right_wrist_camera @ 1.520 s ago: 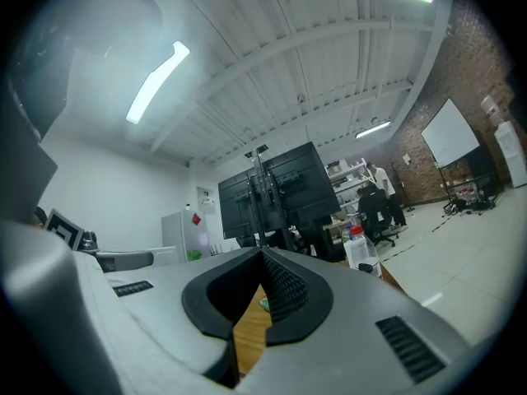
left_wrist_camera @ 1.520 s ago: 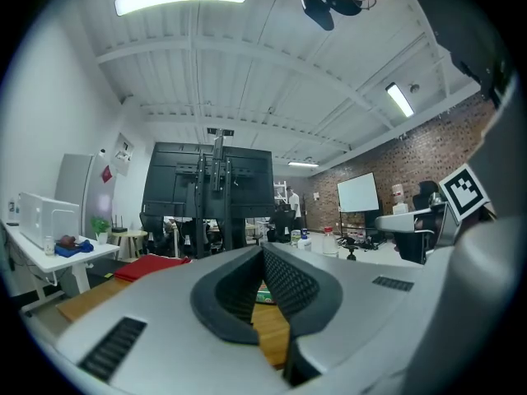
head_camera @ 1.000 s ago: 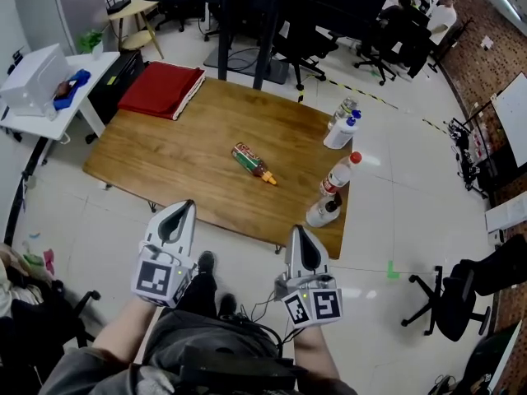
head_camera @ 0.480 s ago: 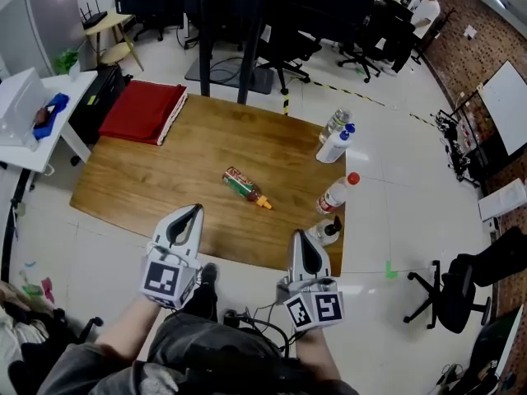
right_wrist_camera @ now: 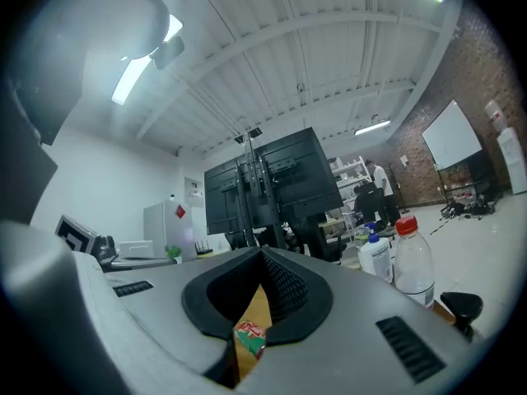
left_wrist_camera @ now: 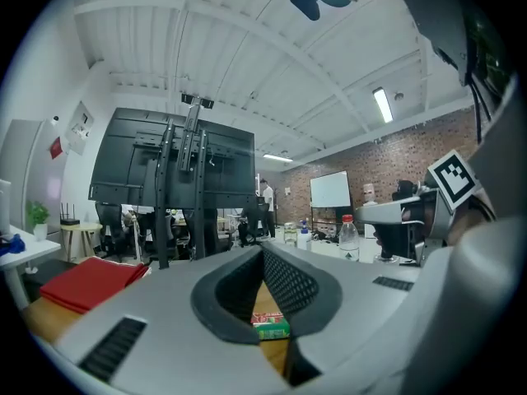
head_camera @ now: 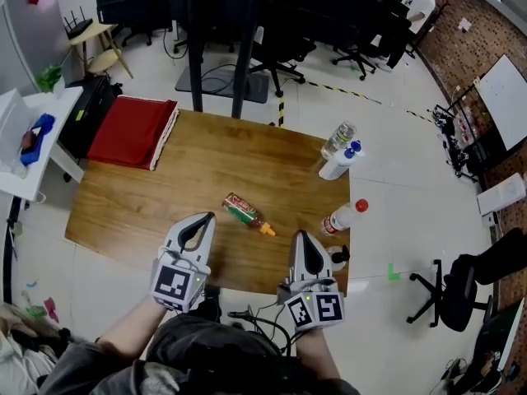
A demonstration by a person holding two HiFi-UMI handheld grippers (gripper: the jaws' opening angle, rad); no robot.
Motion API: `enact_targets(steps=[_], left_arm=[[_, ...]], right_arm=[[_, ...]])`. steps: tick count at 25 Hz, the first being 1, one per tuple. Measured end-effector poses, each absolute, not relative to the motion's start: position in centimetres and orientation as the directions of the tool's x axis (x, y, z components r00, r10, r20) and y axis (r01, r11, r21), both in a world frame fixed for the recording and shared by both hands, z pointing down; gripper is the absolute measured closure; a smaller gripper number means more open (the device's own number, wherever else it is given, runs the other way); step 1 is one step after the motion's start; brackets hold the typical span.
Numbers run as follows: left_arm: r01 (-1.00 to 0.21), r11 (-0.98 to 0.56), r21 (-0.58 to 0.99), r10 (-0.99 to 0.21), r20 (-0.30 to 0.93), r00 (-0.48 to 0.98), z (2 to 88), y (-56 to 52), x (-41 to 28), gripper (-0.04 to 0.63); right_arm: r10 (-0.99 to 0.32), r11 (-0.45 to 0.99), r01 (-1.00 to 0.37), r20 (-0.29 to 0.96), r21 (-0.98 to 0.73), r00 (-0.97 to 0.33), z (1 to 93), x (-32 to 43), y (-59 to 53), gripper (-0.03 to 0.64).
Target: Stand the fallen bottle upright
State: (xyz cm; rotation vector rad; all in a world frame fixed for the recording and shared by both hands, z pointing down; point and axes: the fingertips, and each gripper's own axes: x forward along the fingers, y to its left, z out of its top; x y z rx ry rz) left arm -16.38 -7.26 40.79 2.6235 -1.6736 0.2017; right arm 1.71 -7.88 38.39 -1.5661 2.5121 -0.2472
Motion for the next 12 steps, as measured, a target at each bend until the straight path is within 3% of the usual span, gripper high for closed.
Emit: enact_targets(steps=[12], left_arm=[[-0.847,-0.531,-0.042,-0.843,0.134,0.521,42.3,-13.9,-16.9,0.574]], right_arm=[[-0.933,0.359,-0.907,-0.065,-0.221,-0.353,37.8,0.0,-14.0,0.618]])
